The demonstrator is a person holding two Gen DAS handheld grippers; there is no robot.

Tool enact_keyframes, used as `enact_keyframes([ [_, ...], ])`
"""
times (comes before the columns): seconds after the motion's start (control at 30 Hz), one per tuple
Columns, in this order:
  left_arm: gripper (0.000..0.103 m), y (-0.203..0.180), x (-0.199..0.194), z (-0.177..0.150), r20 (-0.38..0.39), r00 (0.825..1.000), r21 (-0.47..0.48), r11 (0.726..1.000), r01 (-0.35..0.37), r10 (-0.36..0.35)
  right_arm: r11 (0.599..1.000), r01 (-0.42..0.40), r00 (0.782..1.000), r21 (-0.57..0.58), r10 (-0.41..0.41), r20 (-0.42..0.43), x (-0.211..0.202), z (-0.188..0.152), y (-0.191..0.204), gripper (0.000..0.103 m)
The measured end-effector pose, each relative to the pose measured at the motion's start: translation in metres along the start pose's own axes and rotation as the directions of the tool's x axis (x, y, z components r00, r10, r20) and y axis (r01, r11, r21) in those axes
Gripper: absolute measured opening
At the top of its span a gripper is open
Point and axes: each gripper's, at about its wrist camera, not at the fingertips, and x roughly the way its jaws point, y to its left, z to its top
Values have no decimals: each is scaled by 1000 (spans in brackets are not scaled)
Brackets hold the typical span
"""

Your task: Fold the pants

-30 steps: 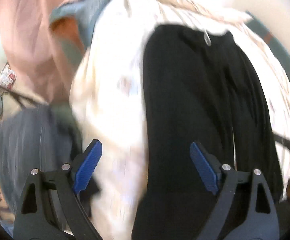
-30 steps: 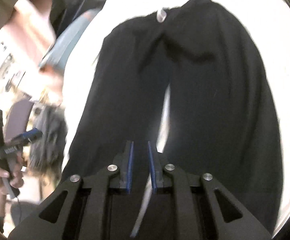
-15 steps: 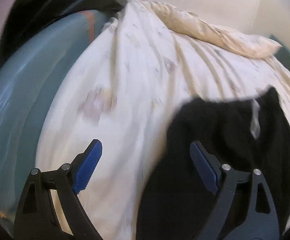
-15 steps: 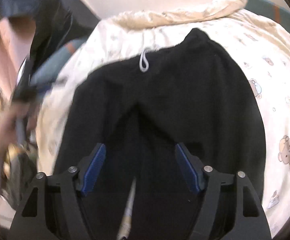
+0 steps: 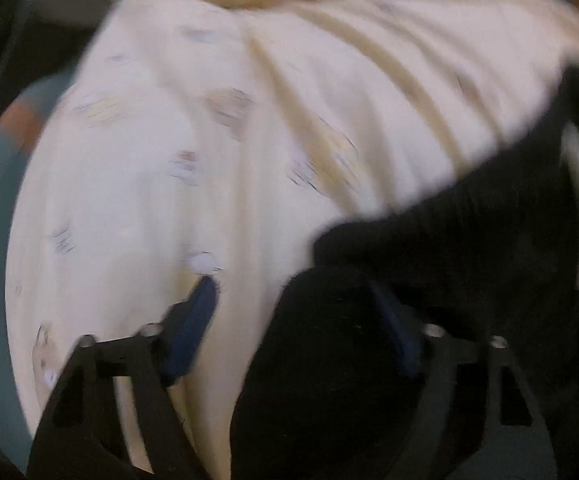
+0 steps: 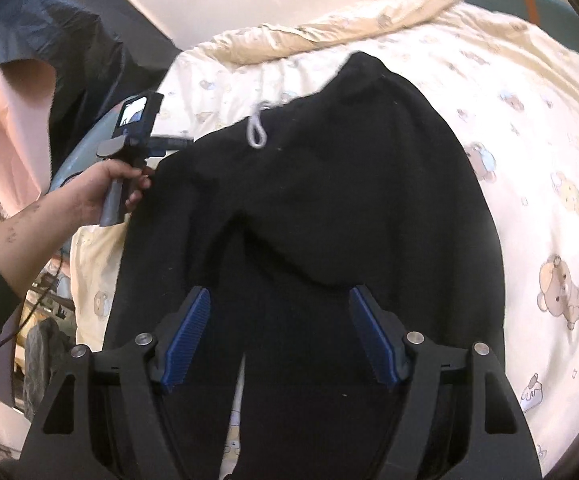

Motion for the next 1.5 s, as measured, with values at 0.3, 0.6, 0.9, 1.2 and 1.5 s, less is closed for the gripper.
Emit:
enact_keyframes([
  [0.3,6,-2,-39,-2,192,981,55,998,-38,27,991,0,1000,137,3,-21,3,2,-40,74],
  [0.6,26,28,-3,3,92,938,-173,933,-314,333,989,-13,1000,150,15,-16,1,3,-40,74],
  [0.9,71,35,-64,-72,199,973,-381,924,-36,120,988,-3,998,156,11,-54,12,-2,-43,74],
  [1.2,77,-110,-69,-181,47,999,28,999,25,-26,986,167,977,27,-162,-137,45,-12,-51,74],
  [1.5,94,-73,-108,-224,-44,992,-42,992,-120,118,885,412,864,-216,-455,-216,55,-29,-58,73],
])
